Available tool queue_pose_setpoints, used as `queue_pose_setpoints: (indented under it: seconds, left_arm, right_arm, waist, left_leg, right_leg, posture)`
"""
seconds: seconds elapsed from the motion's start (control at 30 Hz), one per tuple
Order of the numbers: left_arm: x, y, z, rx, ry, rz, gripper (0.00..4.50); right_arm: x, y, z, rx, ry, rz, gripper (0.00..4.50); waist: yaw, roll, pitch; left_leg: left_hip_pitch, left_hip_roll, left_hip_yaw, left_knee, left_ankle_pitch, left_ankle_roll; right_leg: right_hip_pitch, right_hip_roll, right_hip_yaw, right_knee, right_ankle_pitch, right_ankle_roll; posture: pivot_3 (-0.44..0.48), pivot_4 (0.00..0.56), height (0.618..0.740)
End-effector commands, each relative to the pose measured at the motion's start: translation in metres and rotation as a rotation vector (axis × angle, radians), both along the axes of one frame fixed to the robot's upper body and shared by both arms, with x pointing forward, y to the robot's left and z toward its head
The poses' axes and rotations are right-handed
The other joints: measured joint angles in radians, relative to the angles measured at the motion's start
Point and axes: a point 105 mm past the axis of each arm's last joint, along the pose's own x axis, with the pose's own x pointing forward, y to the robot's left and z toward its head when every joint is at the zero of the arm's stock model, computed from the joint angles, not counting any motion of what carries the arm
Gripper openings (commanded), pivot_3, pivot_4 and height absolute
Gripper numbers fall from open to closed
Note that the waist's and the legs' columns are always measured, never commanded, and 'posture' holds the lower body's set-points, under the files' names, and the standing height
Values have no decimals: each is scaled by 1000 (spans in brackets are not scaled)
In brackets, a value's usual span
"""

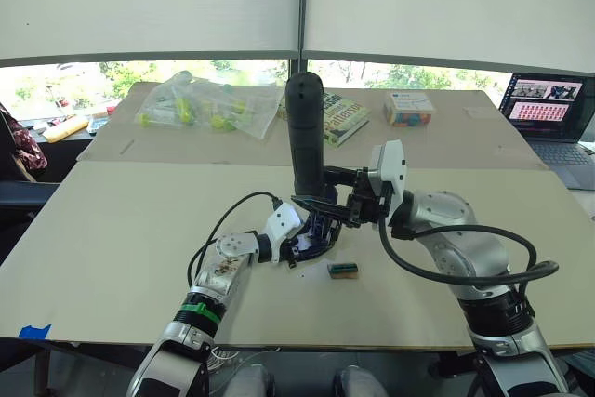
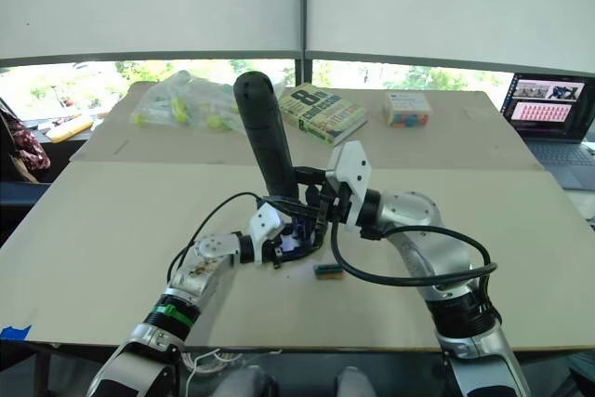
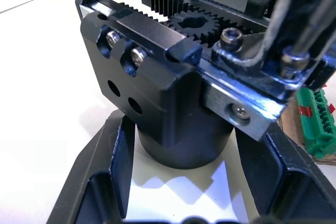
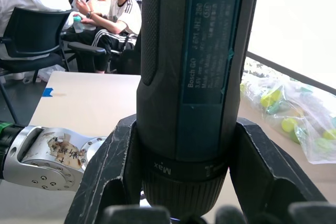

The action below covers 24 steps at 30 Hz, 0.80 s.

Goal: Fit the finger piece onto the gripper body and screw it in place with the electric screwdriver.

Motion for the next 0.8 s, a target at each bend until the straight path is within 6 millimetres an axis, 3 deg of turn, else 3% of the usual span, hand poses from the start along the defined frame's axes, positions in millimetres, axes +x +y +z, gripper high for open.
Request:
queue_pose_setpoints:
  seconds: [0.03, 0.27, 0.47, 0.63, 0.8]
  left_arm:
    - [-15, -6, -21, 38, 77, -52, 2285]
    - [-15, -6, -21, 40, 77, -52, 2285]
    - [-14, -5, -22, 43, 78, -49, 2285]
    - [-12, -2, -26, 60, 78, -27, 2285]
    - [-9, -1, -27, 59, 75, 3, 2285]
  right_arm:
    - [15, -12, -41, -89, 171, -94, 1924]
    - [18, -16, -34, -59, 160, -102, 1924]
    - [14, -17, 3, 38, 110, -31, 1924]
    - [-2, -20, 57, 222, 1, 126, 1924]
    - [-13, -27, 73, 230, -49, 200, 1924]
  waist:
    - [0, 0, 0]
    - [0, 0, 0]
    - [0, 0, 0]
    - [2, 0, 1]
    - [10, 0, 2]
  left_leg:
    - [0, 0, 0, 0, 0, 0]
    - [0, 0, 0, -1, 0, 0]
    - [0, -1, 0, -2, 0, 0]
    - [-7, -1, 0, -4, 0, 0]
    - [-17, -3, 0, -3, 1, 1]
  right_leg:
    - [0, 0, 0, 0, 0, 0]
    - [0, -2, 0, 0, 0, 0]
    - [-1, -3, 0, -1, 0, 0]
    - [-8, -3, -1, -1, 2, 5]
    - [-17, -4, -1, 0, 3, 6]
  posture:
    - [0, 150, 740]
    - [0, 150, 740]
    - [0, 150, 740]
    - [0, 150, 740]
    - [0, 150, 740]
